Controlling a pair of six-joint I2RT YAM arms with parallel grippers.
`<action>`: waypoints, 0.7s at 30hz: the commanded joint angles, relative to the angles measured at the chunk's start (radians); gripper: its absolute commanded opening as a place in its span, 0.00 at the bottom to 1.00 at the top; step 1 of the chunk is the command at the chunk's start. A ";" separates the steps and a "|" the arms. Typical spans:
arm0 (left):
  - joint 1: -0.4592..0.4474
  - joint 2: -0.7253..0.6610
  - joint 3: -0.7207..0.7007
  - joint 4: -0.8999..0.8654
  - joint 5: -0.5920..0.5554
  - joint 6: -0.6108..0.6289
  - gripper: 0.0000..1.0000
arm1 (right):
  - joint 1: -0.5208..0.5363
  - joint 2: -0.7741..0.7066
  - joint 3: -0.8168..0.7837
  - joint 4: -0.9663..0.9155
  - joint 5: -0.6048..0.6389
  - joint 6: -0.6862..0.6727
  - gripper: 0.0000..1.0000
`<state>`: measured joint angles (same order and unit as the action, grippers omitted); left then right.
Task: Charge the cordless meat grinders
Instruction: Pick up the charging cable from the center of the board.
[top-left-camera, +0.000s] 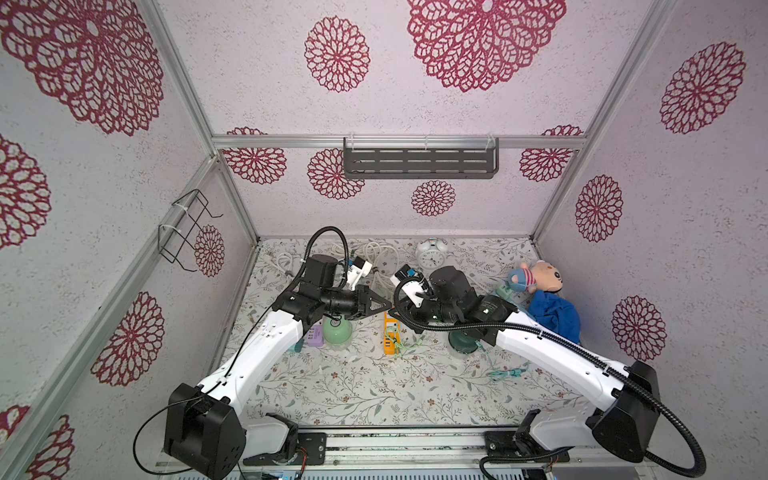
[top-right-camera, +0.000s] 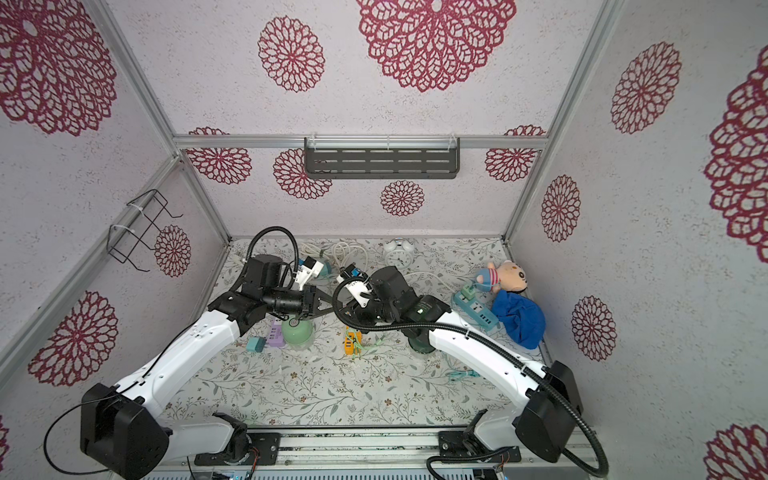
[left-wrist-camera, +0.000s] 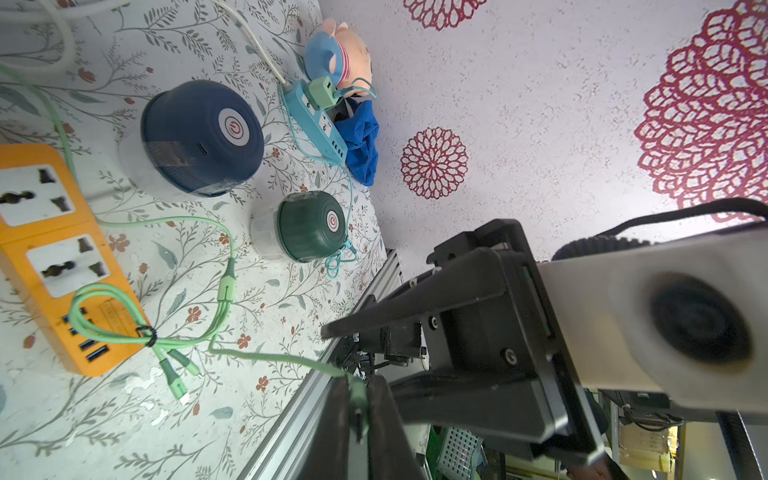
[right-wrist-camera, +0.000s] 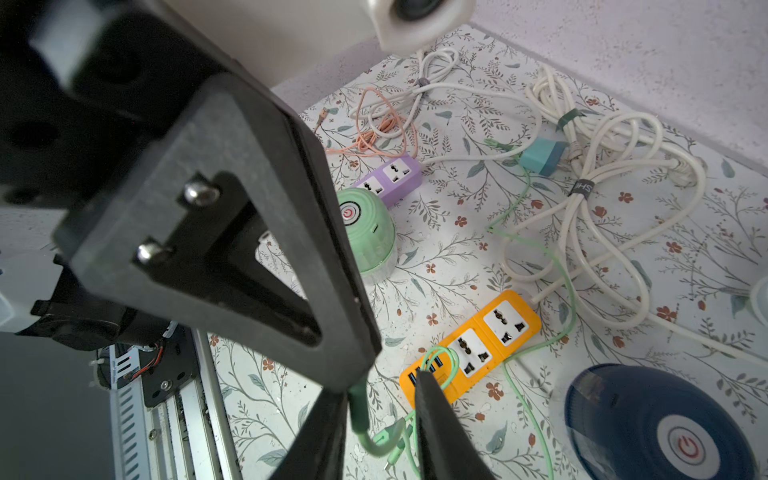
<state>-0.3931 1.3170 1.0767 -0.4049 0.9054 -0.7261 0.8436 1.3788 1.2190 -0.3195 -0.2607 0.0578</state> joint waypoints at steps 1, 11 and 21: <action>-0.003 -0.016 0.006 0.002 0.021 0.013 0.00 | 0.011 0.001 0.035 0.004 0.027 -0.023 0.28; -0.003 -0.019 -0.002 0.003 0.023 0.014 0.00 | 0.014 0.000 0.045 0.006 0.056 -0.021 0.18; -0.003 -0.019 0.000 0.008 0.016 0.009 0.00 | 0.013 -0.014 0.041 -0.002 0.097 -0.018 0.29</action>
<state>-0.3931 1.3167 1.0767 -0.4057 0.9058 -0.7269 0.8581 1.3911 1.2282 -0.3237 -0.2020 0.0433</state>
